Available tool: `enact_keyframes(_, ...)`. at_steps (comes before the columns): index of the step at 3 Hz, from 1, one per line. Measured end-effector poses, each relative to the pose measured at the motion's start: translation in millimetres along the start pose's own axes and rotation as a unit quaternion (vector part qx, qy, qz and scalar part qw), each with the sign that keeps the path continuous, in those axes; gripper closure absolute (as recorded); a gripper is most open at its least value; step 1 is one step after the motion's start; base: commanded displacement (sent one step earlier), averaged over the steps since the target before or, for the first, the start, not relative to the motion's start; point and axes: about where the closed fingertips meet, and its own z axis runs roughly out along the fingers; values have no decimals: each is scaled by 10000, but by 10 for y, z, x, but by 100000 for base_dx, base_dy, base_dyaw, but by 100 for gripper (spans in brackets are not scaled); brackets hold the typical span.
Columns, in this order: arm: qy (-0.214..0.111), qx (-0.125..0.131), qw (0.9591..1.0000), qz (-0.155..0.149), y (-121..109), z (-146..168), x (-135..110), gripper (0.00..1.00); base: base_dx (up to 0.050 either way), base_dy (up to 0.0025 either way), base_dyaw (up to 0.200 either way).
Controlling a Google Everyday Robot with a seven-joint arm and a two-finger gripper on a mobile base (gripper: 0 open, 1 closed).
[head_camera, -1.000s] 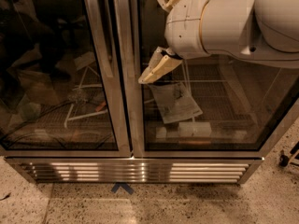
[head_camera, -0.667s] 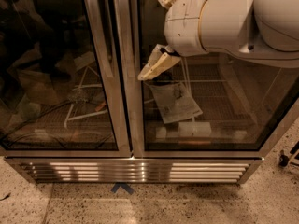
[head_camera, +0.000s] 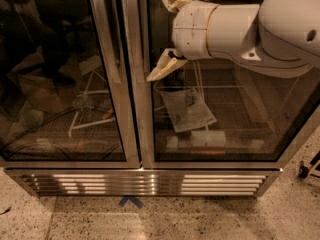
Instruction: Pick orange can from top drawer and place on counter
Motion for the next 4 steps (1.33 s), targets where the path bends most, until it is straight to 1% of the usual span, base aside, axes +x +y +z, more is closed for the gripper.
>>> enact_keyframes(1,-447,197,9983,-304,-7,88,137,0,0,0,0)
enact_keyframes(2,-1076,480,9873,-1063,-15,237,223,0,0,0,0)
enact_keyframes(3,-1192,699,9792,-1488,-45,314,276,0,0,0,0)
enact_keyframes(4,-1215,741,9773,-1569,-50,331,284,0,0,0,0)
